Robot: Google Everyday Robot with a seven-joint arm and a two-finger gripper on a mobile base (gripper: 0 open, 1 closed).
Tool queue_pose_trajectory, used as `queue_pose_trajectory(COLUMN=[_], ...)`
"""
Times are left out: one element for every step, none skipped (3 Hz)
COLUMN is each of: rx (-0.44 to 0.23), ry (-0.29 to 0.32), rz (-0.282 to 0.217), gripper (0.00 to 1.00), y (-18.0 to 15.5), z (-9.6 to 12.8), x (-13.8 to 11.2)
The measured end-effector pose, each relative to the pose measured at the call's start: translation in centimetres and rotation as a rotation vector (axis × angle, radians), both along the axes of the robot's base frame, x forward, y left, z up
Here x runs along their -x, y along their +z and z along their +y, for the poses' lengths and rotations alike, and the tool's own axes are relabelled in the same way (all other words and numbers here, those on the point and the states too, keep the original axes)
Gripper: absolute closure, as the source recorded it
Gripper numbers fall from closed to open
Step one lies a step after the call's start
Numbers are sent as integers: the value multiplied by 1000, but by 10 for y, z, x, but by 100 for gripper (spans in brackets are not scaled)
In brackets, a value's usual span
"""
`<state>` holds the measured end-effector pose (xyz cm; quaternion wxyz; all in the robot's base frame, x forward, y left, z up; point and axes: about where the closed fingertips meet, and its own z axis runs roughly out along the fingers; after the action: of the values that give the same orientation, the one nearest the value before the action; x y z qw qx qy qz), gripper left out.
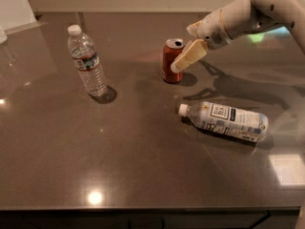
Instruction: Pick coke can
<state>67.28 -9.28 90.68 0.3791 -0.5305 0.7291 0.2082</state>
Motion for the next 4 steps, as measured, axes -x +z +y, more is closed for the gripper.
queue_pose_trajectory(rx=[-18,-26,-44,-63], ry=[15,21,30,33], rz=[19,24,22,12], gripper=[0,0,18,42], y=[-11,-14,-16,-13], z=[9,14,18,20], x=[0,-2,-1,3])
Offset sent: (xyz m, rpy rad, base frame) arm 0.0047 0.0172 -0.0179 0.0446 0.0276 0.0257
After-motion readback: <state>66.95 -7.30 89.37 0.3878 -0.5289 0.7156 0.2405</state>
